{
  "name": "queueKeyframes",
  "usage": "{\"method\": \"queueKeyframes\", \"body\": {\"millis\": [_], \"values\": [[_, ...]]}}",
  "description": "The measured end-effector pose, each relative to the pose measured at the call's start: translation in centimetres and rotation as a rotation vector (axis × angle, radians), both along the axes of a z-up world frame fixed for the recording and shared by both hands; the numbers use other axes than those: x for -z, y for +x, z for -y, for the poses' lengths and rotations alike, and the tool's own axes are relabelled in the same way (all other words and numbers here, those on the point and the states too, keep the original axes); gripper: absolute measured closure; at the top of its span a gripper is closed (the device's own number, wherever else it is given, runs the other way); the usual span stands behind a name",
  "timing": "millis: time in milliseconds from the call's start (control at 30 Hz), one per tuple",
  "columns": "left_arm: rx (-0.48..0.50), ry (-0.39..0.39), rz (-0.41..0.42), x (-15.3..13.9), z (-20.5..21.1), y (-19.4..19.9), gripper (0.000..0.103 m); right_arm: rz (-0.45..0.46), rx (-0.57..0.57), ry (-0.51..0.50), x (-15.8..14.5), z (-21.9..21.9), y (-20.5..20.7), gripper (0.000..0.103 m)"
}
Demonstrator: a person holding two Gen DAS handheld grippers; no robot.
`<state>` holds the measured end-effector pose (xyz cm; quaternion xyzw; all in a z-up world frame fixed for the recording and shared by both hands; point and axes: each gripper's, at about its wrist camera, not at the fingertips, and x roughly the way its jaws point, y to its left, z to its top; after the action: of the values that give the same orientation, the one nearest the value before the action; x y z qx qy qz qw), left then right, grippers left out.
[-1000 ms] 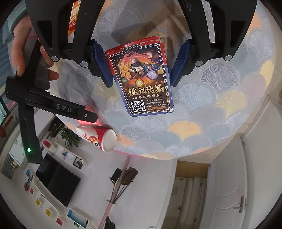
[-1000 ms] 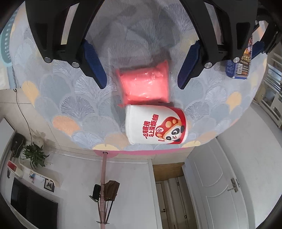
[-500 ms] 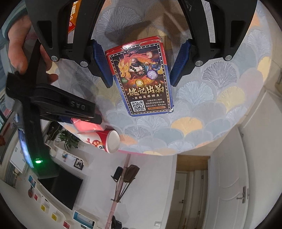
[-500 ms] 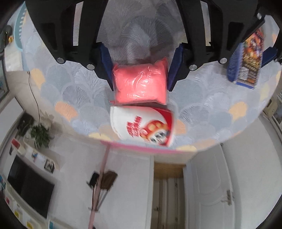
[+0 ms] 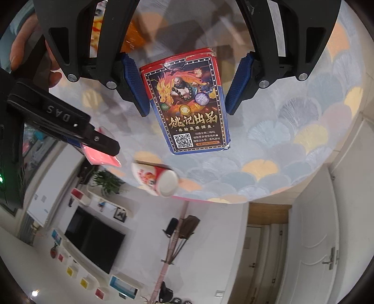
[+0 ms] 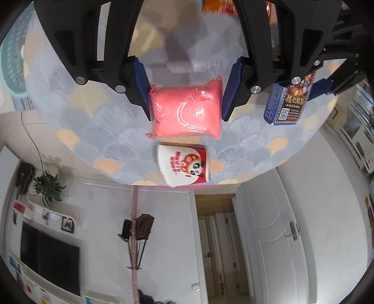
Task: Collect trash
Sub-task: 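Carry packet and box over the basket and open both tools to drop them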
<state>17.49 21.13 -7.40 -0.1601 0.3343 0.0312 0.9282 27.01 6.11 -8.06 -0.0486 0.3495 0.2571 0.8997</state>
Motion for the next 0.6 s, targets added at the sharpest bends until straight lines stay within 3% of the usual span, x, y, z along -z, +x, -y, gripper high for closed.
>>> {"method": "queueKeyframes", "body": {"millis": [333,600], "values": [[0.139,0.011,0.119,-6.0,5.8,-1.9,0.038,0.062,0.145,0.095,-3.6,9.5,-3.9,0.050],[0.296,0.027,0.141,-7.7,13.8,-0.4,0.038,0.075,0.347,0.172,-4.9,20.4,-4.7,0.050]]}}
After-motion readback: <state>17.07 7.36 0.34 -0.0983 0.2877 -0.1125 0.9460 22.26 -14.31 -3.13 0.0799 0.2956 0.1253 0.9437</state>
